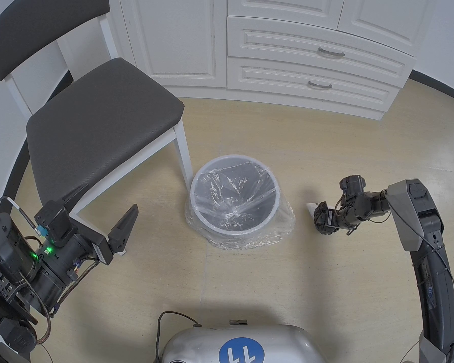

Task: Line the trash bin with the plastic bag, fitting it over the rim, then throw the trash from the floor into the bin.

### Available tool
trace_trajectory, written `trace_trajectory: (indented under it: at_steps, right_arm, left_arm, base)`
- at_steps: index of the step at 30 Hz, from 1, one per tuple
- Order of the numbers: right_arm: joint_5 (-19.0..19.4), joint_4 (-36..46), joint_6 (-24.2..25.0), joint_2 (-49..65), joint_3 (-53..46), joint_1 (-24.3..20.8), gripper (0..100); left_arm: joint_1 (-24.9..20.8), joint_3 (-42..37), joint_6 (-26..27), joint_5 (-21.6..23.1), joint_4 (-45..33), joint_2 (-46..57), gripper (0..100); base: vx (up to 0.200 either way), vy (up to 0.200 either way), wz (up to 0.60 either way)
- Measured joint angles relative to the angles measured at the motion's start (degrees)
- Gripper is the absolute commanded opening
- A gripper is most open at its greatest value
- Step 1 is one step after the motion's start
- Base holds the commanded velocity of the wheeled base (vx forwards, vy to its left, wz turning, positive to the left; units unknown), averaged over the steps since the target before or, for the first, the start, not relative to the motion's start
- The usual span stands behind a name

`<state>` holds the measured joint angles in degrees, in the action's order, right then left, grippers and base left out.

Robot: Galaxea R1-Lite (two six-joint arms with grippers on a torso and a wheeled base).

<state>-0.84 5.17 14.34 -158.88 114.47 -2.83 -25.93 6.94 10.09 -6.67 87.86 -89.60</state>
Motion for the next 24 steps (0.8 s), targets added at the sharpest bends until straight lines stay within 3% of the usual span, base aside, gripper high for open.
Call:
trace_trajectory:
  at_steps: [9,20,21,24]
  right_arm:
    - [-0.1,-10.5,0.2,-4.6,0.2,-0.3,100]
    - [-1.6,-16.8,3.1,-8.1,0.1,-0.9,100]
    - [-1.7,-17.0,3.7,-8.2,0.1,-1.0,0]
    - [-1.8,-17.0,4.6,-8.1,0.2,-1.2,0]
  left_arm:
    - [0.1,0.0,0.1,0.0,0.0,0.7,100]
    - [-0.1,-0.3,0.6,0.0,0.0,2.3,100]
    - [-0.2,-0.4,0.7,0.1,0.0,2.6,100]
    - [-0.4,-0.6,1.1,0.1,0.0,3.5,100]
  base:
    - [0.000,0.000,0.00]
    - [0.000,0.000,0.00]
    - [0.000,0.000,0.00]
    - [0.000,0.000,0.00]
